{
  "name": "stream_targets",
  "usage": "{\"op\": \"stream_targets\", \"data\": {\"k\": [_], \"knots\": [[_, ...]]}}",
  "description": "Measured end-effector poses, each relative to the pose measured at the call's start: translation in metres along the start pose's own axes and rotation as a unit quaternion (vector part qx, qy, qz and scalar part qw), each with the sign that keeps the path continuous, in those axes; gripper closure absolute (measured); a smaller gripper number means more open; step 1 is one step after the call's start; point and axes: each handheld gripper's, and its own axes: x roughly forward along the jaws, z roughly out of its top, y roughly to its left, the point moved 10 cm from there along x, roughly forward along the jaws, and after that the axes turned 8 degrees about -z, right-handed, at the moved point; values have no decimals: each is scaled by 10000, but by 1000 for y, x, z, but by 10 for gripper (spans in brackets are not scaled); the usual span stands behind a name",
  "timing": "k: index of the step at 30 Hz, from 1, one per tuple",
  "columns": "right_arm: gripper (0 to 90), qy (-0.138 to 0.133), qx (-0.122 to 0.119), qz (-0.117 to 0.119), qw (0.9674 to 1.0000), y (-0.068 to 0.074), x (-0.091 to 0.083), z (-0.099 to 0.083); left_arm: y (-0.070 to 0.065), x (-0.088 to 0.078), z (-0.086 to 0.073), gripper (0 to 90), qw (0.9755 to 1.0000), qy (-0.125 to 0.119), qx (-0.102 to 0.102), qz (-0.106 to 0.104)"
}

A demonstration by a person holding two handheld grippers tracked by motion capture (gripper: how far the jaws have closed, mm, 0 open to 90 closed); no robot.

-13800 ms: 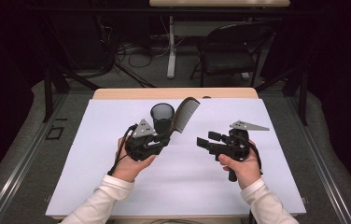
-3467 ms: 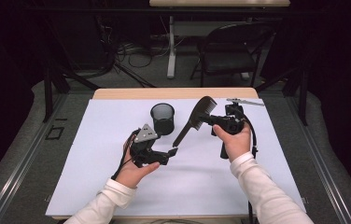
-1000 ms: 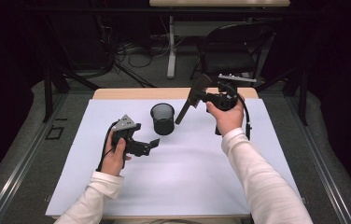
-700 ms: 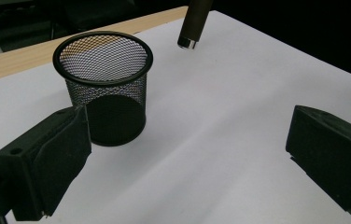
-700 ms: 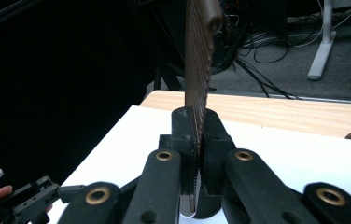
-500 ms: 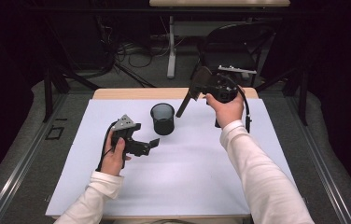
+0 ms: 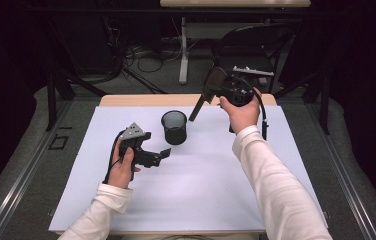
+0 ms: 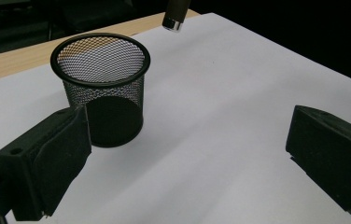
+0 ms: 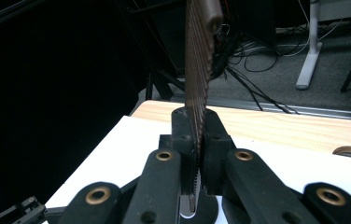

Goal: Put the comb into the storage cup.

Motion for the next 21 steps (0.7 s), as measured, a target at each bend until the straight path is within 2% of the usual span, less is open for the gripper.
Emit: {"op": "stream_targets", "data": {"k": [21], "knots": [[871,-127,104,-133,9998,1,17,3,-1,-2,0,4,10000,-21,11,-18]]}}
